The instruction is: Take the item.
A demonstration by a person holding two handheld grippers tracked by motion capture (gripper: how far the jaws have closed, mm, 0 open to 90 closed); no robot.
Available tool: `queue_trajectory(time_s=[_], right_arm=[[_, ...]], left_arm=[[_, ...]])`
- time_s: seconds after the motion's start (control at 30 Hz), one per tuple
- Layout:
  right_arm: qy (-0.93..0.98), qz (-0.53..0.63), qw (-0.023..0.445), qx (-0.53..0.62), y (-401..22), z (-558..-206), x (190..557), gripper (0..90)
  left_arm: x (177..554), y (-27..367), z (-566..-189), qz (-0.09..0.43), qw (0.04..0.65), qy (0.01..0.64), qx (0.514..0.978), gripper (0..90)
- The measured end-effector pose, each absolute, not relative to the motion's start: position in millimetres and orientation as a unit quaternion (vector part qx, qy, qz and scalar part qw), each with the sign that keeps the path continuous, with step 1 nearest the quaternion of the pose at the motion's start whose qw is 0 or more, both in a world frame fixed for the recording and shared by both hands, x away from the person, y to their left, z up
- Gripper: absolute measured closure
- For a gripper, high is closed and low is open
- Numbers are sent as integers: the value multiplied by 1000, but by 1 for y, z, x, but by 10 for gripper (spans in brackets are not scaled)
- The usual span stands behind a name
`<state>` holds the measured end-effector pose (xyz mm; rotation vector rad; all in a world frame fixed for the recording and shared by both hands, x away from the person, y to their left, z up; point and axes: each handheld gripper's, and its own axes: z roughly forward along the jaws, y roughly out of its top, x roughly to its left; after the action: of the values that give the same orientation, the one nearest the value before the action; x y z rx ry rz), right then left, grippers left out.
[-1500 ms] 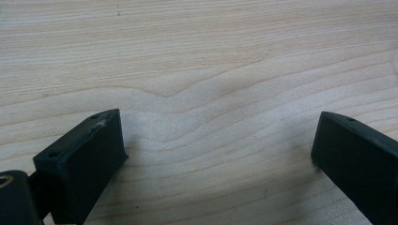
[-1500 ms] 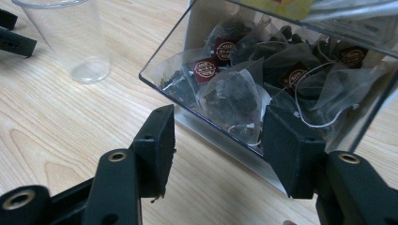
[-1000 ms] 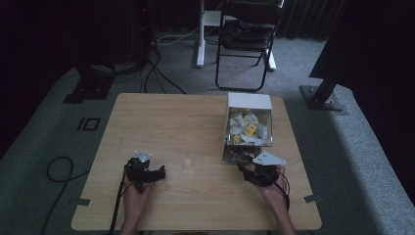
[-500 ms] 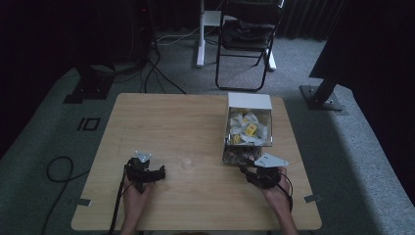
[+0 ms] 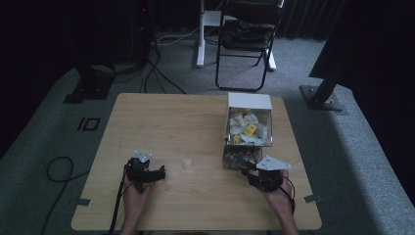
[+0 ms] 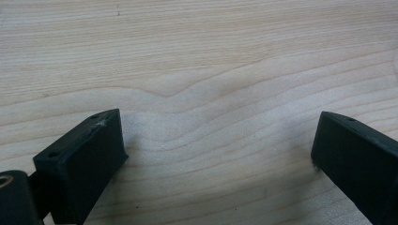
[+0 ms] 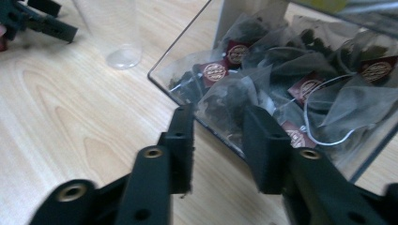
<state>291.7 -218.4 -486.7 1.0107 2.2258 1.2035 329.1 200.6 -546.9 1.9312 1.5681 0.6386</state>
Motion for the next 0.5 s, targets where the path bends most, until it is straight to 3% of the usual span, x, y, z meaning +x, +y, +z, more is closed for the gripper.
queue_trajectory(time_s=[0.2, 0.37, 0.5], right_arm=[[789, 431, 227, 373, -215, -483, 293, 411], [789, 430, 230, 374, -210, -482, 297, 435], [788, 426, 234, 379, -207, -482, 299, 536]], left_arm=[[329, 201, -547, 239, 283, 586, 721, 36], [329, 201, -547, 239, 283, 586, 721, 36], [329, 201, -547, 239, 283, 586, 721, 36]])
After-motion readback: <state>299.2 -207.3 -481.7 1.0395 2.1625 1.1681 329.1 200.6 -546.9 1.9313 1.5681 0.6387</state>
